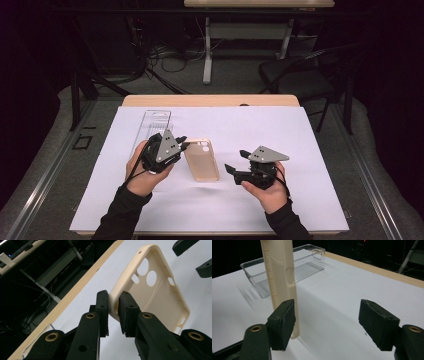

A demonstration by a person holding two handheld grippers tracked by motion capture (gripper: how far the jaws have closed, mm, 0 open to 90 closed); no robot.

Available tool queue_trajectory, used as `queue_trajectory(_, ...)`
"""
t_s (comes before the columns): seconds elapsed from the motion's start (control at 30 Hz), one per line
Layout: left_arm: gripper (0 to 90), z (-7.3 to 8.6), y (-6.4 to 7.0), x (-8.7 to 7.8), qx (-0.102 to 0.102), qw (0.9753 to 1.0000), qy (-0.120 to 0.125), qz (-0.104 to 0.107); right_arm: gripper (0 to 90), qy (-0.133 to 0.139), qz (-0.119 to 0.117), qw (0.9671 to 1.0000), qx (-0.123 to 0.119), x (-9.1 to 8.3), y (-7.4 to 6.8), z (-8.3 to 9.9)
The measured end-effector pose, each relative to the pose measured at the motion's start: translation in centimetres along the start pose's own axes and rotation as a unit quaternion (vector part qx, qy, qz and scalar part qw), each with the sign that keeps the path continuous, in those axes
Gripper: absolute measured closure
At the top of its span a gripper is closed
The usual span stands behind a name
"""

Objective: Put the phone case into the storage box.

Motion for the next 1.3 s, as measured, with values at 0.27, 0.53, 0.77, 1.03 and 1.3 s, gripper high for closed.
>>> queue_trajectory(0.27, 79.3, 0.0, -0.4, -0.2, -0.005, 1.0, 0.004, -0.003, 21.4, 0.001, 0.018, 0.9997, 0.014, -1.4, 1.4, 1.0)
queue_trajectory(0.53, 79.4, 0.0, -0.5, -0.2, -0.017, 0.9998, 0.012, -0.006, 17.9, -0.008, 0.027, 0.9995, 0.016, -2.3, 2.3, 2.3)
queue_trajectory(0.77, 79.3, 0.1, -0.8, -0.3, -0.031, 0.9994, 0.015, -0.001, 17.2, -0.006, 0.035, 0.9991, 0.022, -3.0, 2.8, 2.8)
queue_trajectory(1.03, 79.3, 0.4, -1.2, -0.1, -0.036, 0.9993, 0.013, -0.002, 16.2, -0.009, 0.042, 0.9987, 0.027, -3.6, 3.5, 3.5)
queue_trajectory(1.3, 79.1, 0.6, -1.3, 0.1, -0.048, 0.9987, 0.017, 0.005, 16.1, -0.012, 0.059, 0.9975, 0.037, -4.0, 4.3, 4.3)
Point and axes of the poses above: each handheld gripper's, and its own axes: x roughly forward along the jaws, z roughly out of its underside, y roughly to its right, the point moved 9 cm from there along x, roughly forward along the jaws, and after that the axes turned 3 degrees about -z, right-handed, at the moved point
